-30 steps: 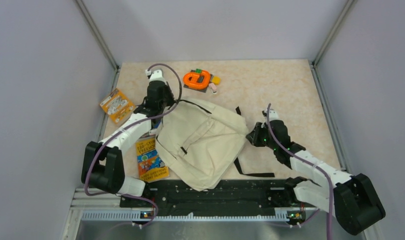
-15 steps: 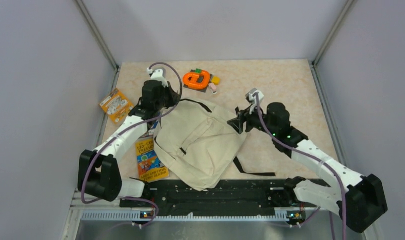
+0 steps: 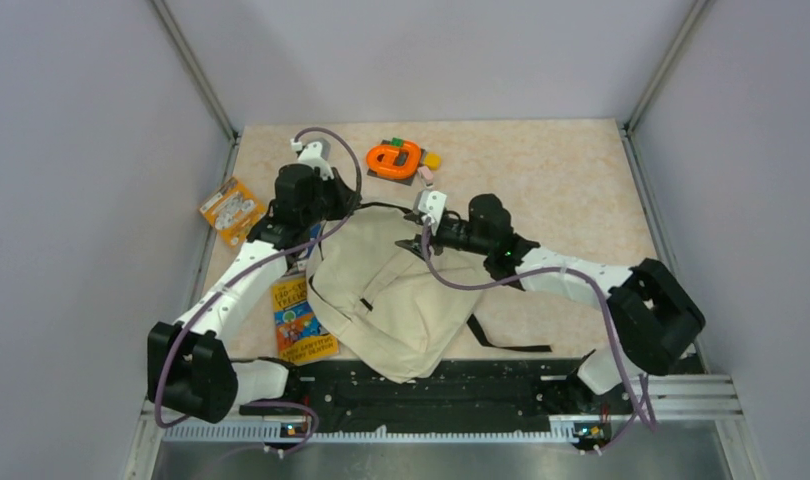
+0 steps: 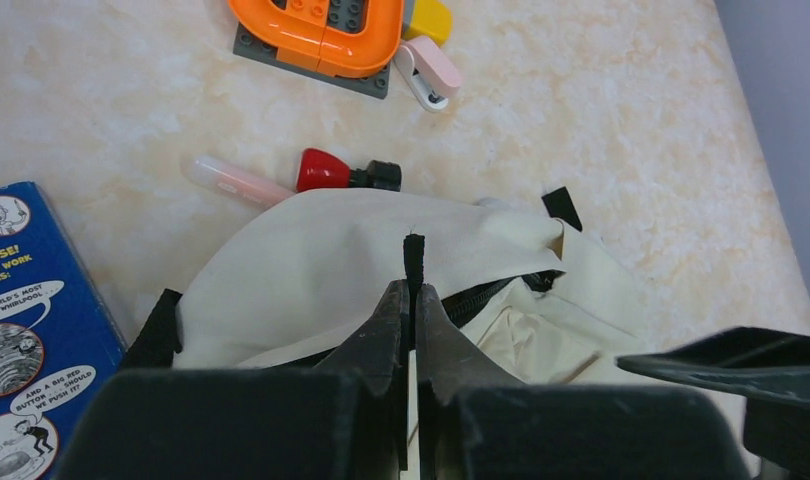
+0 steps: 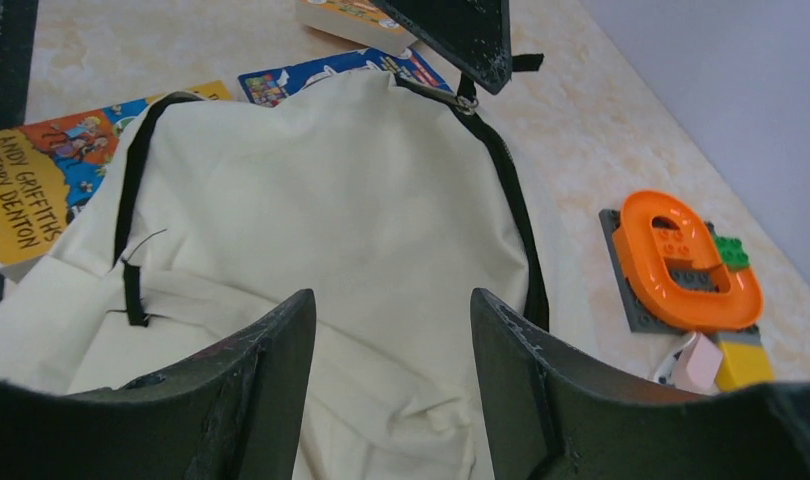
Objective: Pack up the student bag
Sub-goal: Unzip the student bag at the center of the board.
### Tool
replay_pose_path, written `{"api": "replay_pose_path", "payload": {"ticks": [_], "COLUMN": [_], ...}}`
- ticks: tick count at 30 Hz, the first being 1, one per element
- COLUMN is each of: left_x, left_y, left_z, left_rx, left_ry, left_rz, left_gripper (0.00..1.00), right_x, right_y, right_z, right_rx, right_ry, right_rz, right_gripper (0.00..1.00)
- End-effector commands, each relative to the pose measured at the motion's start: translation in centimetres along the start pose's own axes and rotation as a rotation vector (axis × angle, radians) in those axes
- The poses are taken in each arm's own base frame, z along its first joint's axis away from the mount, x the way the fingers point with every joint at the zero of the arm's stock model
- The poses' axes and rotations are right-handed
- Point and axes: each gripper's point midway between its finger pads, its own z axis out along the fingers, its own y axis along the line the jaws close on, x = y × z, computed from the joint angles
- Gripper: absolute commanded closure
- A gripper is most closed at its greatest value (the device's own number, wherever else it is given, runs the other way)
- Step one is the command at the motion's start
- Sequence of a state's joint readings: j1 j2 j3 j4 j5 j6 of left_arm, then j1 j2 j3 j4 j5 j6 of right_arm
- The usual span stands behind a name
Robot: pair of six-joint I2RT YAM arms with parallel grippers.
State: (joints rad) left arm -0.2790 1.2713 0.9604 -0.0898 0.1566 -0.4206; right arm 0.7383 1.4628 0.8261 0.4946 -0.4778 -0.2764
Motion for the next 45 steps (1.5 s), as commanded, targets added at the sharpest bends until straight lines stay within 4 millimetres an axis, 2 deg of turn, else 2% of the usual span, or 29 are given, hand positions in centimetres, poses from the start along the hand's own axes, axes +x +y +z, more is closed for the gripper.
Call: {"api": "replay_pose_path", "payload": {"ticks": [1,9,18,25,30,33,39,45], "left_x": [-0.9,-0.8,-0.7,-0.7,-0.8,-0.9,-1.0,-1.2], "left_y": [-1.8,-2.3,-2.8,-2.8,-2.9,-2.8,-2.9,-2.6], "left_z": [-1.5,-2.2,-2.5,-2.6,-2.8,-2.8,-3.1,-3.2], "left_rx": [0.083,0.111,0.132,0.133,0.134,0.130,0.132,0.112], "left_ry": [-0.034,-0.036,-0.029,-0.031,-0.034,-0.033,-0.038,-0.055], "left_rz": [0.001,0.003,-0.008,-0.006,-0.003,-0.001,0.000,0.000], "left_gripper": [1.00,1.00,1.00,1.00,1.00,1.00,1.00,1.00], "right_x": [-4.4,-3.6,-3.3,-2.9,-2.6,-2.4,-1.9,-2.3], "right_y": [-1.1,-1.6,-2.5,-2.3,-1.9,-2.0,-2.9,-3.0], "right_z": [3.7,7.0,8.3,9.2,10.1,10.5,10.8,10.4], "right_rx": [-0.015,-0.012,0.016,0.053,0.071,0.098,0.166,0.204], "right_ry": [-0.152,-0.136,-0.123,-0.097,-0.058,-0.035,0.010,-0.001], "right_rz": [-0.231,-0.327,-0.376,-0.433,-0.459,-0.476,-0.497,-0.515], "right_gripper": [0.43,0.44,0.49,0.48,0.51,0.56,0.77,0.98]}}
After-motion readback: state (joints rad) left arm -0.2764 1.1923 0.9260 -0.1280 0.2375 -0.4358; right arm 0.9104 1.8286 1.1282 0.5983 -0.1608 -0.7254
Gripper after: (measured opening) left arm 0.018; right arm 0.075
